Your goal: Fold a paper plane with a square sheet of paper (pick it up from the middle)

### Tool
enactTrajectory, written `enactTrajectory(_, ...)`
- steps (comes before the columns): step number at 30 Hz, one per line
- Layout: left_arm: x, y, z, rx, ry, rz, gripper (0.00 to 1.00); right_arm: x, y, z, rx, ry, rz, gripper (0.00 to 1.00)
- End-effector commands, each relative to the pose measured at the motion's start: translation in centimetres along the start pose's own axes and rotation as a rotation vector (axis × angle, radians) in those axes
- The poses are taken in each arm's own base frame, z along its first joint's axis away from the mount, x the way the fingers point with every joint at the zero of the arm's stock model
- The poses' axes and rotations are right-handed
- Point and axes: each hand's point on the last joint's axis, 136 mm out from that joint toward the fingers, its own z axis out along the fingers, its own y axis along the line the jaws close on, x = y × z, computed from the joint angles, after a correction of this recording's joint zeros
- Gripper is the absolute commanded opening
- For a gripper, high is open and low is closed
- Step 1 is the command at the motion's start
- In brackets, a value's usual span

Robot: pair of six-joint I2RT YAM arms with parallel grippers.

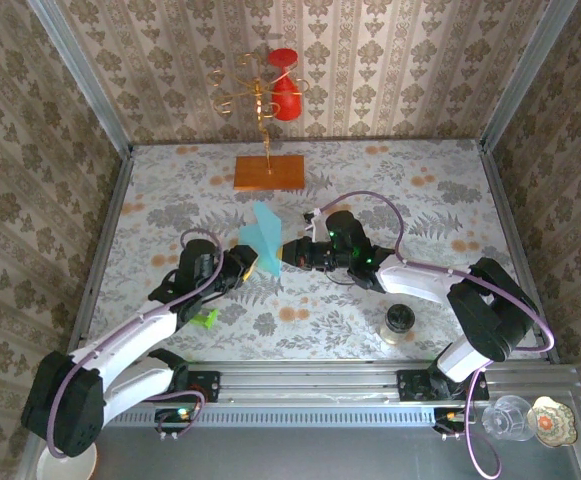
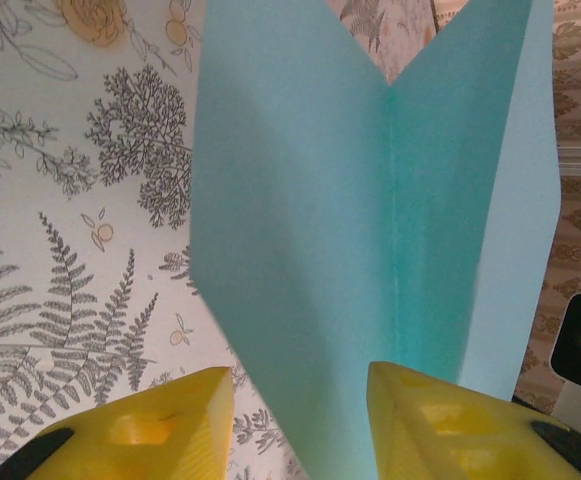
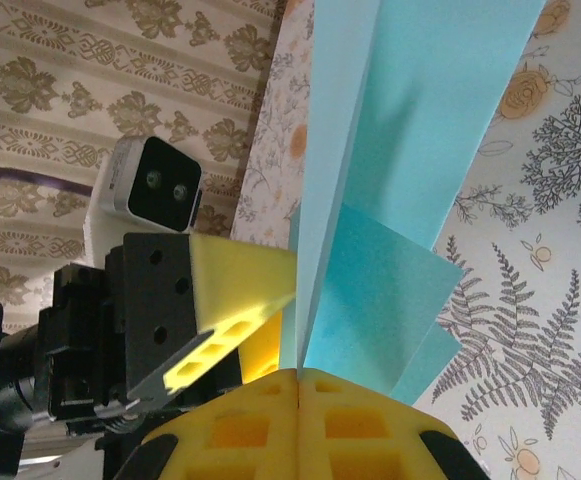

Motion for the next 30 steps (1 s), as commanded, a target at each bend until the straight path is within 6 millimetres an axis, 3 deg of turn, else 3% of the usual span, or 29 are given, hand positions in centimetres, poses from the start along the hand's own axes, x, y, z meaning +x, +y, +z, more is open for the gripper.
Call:
enactTrajectory(1,-1.1,-2.3,-0.1,0.072,-0.033,0.004,0.38,-0.1,1.3,-0.7,-0.052,-0.008,-0.001,0.06)
enactTrajectory(14,-1.8,-3.2,0.0,0.103,-0.036,0.042,0.12,0.0,1.1,-0.9,-0.067,-0.002,0.032,0.09)
enactTrajectory(17,-1.8,-3.1,0.1,0.095,-0.031,0.062,0.06,0.1,0.4,-1.0,-0.042,-0.002,0.043,0.17)
enactTrajectory(19,-2.0,-3.1,0.1,0.083,-0.033,0.094,0.03,0.1,-0.9,-1.4,0.019,-0.004,0.052,0.31)
enactTrajectory(22,-2.2,-2.8,-0.3,0.018,-0.031,0.197,0.02,-0.2,-3.3,-2.9,0.143,-0.036,0.033,0.44)
enactTrajectory(26,-2.5,-2.8,-1.2,-0.122,-0.004,0.418,0.02,-1.0,-6.1,-5.6,0.295,-0.091,0.006,0.53)
enactTrajectory(30,-3.0,-2.8,-1.8,-0.259,0.034,0.633,0.02,-2.2,-6.7,-8.4,0.372,-0.16,-0.019,0.55)
